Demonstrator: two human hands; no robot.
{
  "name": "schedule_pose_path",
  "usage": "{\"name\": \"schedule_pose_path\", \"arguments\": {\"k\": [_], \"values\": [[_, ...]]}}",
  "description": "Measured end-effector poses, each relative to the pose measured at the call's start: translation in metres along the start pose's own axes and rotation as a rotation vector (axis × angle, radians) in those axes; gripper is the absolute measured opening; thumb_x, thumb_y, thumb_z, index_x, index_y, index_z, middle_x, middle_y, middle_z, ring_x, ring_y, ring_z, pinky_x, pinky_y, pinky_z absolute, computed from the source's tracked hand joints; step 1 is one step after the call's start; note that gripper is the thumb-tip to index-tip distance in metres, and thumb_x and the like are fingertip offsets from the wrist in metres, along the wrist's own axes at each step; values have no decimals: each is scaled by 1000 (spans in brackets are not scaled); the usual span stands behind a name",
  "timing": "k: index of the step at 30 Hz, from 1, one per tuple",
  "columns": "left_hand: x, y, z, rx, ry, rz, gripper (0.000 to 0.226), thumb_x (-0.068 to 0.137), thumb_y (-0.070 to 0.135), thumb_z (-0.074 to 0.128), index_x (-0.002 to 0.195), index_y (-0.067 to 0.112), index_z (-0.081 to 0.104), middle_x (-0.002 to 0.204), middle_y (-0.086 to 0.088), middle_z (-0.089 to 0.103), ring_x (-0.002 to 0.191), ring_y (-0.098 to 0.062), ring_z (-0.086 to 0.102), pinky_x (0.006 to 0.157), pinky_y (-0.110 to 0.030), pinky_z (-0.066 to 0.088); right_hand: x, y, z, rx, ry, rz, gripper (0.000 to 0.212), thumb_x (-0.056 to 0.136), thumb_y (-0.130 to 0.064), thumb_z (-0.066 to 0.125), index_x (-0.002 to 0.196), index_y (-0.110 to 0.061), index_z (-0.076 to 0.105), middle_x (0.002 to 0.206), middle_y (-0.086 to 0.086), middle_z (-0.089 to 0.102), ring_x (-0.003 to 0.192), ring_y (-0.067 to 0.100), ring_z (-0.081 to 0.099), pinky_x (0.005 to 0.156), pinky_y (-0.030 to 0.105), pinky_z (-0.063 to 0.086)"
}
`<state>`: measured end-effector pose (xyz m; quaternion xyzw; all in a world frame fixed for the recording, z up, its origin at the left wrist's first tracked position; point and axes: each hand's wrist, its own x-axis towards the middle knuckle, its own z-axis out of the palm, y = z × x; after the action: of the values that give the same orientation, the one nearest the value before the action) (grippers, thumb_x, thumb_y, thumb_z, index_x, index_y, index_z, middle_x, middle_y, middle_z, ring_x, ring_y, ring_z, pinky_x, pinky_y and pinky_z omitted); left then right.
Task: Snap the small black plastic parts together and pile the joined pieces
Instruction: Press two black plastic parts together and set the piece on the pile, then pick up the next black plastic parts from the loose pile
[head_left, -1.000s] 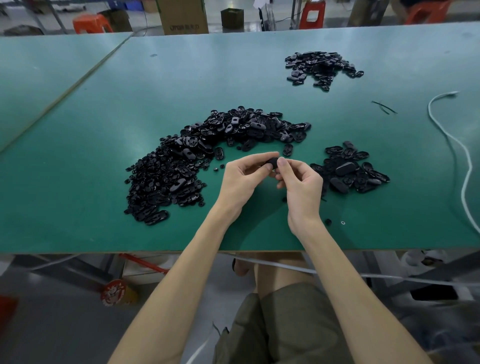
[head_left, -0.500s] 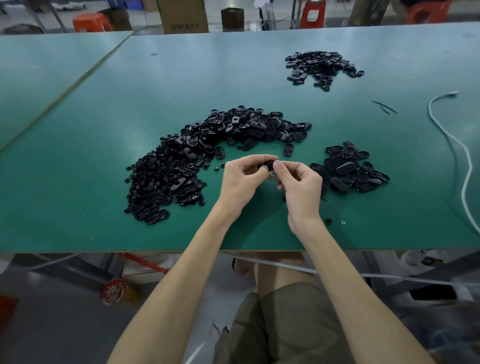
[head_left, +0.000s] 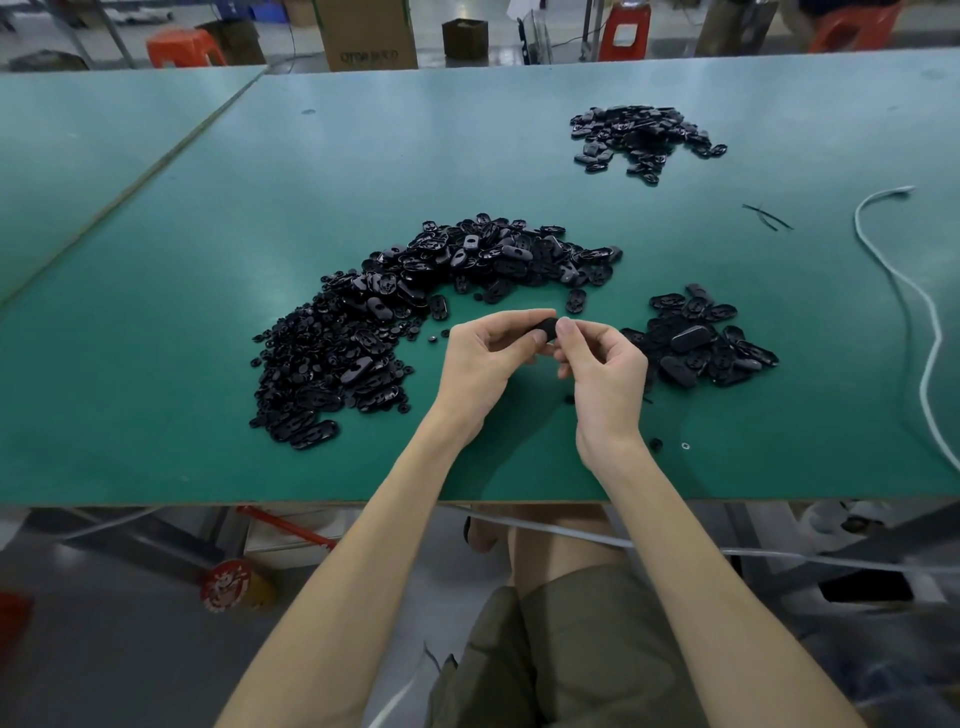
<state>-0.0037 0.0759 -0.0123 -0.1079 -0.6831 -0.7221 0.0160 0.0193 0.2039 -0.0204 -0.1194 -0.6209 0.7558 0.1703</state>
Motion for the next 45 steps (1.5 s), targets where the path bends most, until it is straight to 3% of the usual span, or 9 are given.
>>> {"name": "schedule_pose_path", "arguments": {"k": [8,16,21,28,34,36,40,43,45], "values": [[0,1,1,16,30,6,20,93,-3,70,109,5,78,96,-7,80,82,-16,75,84,-24,57,1,-1,0,-17,-6,6,9,98,-21,72,93,-13,74,70,-8,72,62,3,62,63,17,50],[11,19,13,239,142,128,22,92,2,71,109,13,79,96,6,79,89,-13,74,80,-28,58,-1,0,5,-111,8,-25,17,102,-9,59,104,-19,72,90,-3,74,74,3,68,67,19,52],[32,43,46,476,-23,190,24,90,3,72,107,17,80,93,16,76,82,10,66,74,-4,46,-2,-2,5,-110,-101,-29,17,100,0,56,85,-2,62,67,-2,57,62,11,46,61,27,38],[40,45,75,508,-242,112,25,96,1,65,119,7,75,105,-4,79,96,-12,75,98,-27,55,-7,-8,6,76,-57,59,27,102,11,42,95,-6,61,81,-1,59,64,1,53,60,18,44],[36,37,47,505,5,85,33,96,-6,53,107,13,78,101,5,77,93,-5,71,85,-14,51,-5,-6,4,-116,-91,-15,16,96,-1,60,92,-12,71,79,-2,71,71,10,58,65,29,48],[37,33,29,596,70,61,34,96,-5,51,110,13,77,108,4,76,99,-6,68,87,-14,49,-4,-5,4,-132,-77,-19,20,98,-4,61,96,-20,74,86,-3,75,74,8,64,69,27,52],[41,19,-5,948,123,25,44,100,-1,51,142,8,59,147,-9,57,137,-24,52,117,-35,37,-3,-5,5,-103,-65,-21,19,98,-1,61,97,-16,74,85,-1,73,71,4,66,63,21,52],[43,10,-14,1227,-72,-45,55,107,13,45,161,12,31,170,-3,23,157,-22,19,127,-42,18,-3,-6,5,-104,-66,-15,19,98,0,61,97,-14,73,84,1,73,69,4,66,62,20,51],[43,6,-14,1310,-158,-64,54,110,17,37,163,15,25,172,-1,18,158,-21,15,127,-44,13,-4,-6,6,-103,-68,-15,18,98,-1,61,97,-14,73,84,1,73,69,4,66,62,20,51]]}}
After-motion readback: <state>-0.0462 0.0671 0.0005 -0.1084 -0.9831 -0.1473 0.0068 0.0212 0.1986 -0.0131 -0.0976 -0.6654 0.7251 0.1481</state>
